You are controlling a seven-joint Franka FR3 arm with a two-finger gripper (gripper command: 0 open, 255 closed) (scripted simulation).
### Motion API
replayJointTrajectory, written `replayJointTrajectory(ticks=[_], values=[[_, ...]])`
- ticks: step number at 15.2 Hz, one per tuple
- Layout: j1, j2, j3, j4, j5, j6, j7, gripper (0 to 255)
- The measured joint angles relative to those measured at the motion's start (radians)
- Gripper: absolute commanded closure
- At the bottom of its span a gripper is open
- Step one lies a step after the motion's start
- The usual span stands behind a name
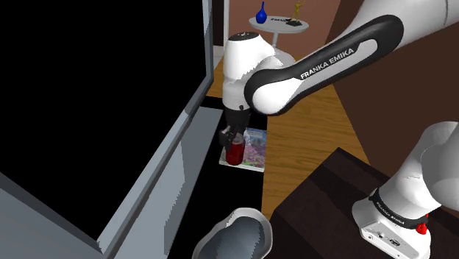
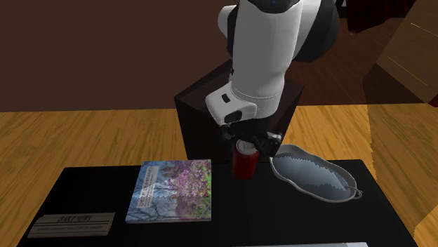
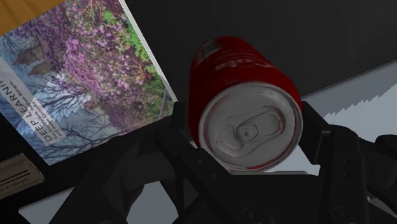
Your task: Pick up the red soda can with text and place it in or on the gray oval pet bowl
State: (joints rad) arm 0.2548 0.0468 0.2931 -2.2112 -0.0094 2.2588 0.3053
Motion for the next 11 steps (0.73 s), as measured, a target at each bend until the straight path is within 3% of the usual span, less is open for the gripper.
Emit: replayJointTrajectory(ticks=[11], values=[[0.137, -0.089, 0.138, -0.061, 0.038, -0.02, 0.249, 255]])
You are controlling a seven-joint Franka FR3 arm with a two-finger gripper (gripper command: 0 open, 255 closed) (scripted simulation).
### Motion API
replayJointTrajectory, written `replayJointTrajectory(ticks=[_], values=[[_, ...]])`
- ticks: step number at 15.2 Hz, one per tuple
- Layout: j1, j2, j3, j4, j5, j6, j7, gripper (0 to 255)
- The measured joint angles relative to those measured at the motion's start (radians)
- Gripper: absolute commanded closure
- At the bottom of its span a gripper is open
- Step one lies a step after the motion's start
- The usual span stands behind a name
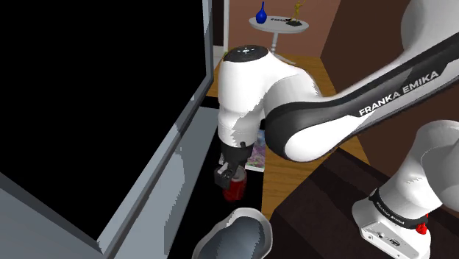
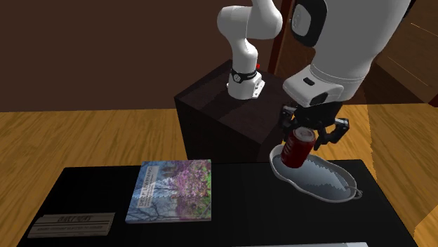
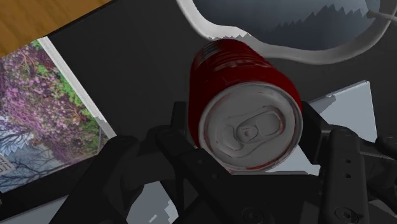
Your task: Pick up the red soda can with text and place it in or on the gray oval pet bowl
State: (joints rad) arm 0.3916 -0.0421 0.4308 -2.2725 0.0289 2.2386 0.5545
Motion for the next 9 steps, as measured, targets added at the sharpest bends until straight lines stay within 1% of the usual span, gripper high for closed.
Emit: replayJointTrajectory(ticks=[9], values=[[0.103, 0.019, 0.113, 0.053, -0.01, -0.033, 0.223, 255]])
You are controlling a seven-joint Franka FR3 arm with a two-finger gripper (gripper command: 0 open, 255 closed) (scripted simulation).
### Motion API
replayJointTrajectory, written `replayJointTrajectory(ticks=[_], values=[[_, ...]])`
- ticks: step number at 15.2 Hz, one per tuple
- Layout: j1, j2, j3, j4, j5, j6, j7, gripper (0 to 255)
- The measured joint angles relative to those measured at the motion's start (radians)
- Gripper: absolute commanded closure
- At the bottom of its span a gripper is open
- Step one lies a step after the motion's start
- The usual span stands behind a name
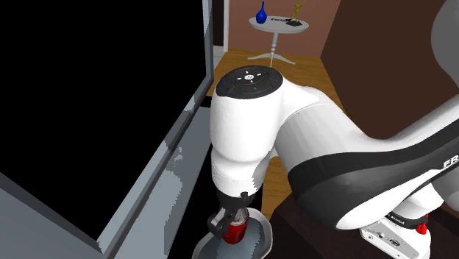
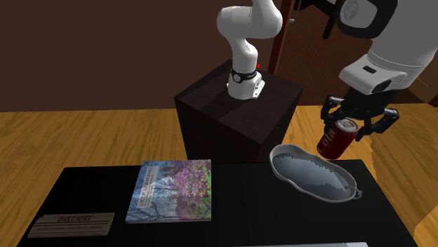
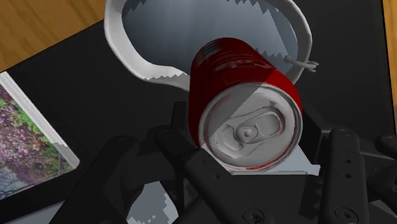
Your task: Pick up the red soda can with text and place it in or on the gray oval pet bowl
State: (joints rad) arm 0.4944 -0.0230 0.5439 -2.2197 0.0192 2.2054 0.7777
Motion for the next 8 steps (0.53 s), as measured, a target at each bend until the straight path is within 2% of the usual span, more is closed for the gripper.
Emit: replayJointTrajectory(ticks=[8], values=[[0.011, 0.08, 0.009, -0.023, -0.054, 0.09, 0.055, 255]])
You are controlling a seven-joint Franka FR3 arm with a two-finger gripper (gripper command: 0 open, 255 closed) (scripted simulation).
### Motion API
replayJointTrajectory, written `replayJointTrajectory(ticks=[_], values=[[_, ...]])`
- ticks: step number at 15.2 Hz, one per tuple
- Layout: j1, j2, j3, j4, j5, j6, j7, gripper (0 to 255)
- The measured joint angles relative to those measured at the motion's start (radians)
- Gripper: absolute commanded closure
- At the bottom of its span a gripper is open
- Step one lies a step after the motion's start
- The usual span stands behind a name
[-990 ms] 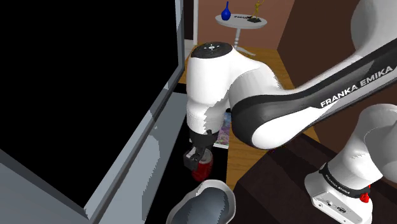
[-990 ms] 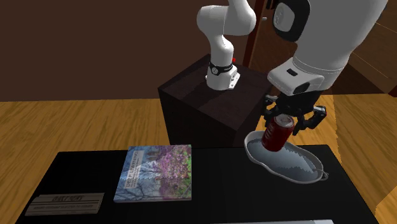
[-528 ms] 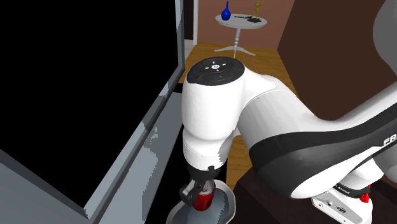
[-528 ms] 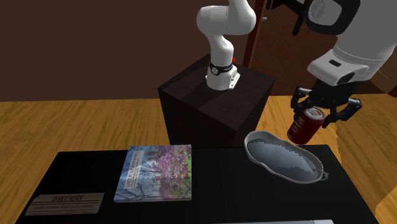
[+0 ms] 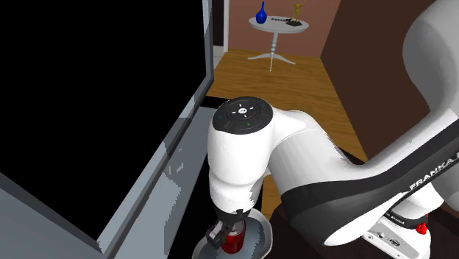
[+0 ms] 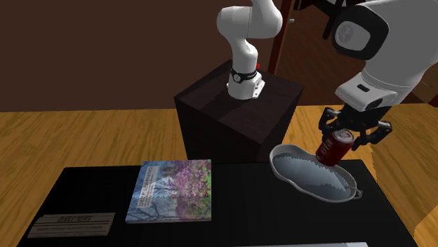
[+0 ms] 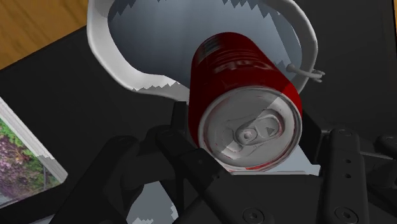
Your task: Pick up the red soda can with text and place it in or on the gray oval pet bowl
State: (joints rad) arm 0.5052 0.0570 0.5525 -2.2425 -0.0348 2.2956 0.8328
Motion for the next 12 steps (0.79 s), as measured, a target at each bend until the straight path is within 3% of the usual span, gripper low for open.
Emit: replayJointTrajectory(ticks=[12], values=[[0.014, 0.114, -0.019, -0.05, -0.094, 0.145, 0.065, 255]])
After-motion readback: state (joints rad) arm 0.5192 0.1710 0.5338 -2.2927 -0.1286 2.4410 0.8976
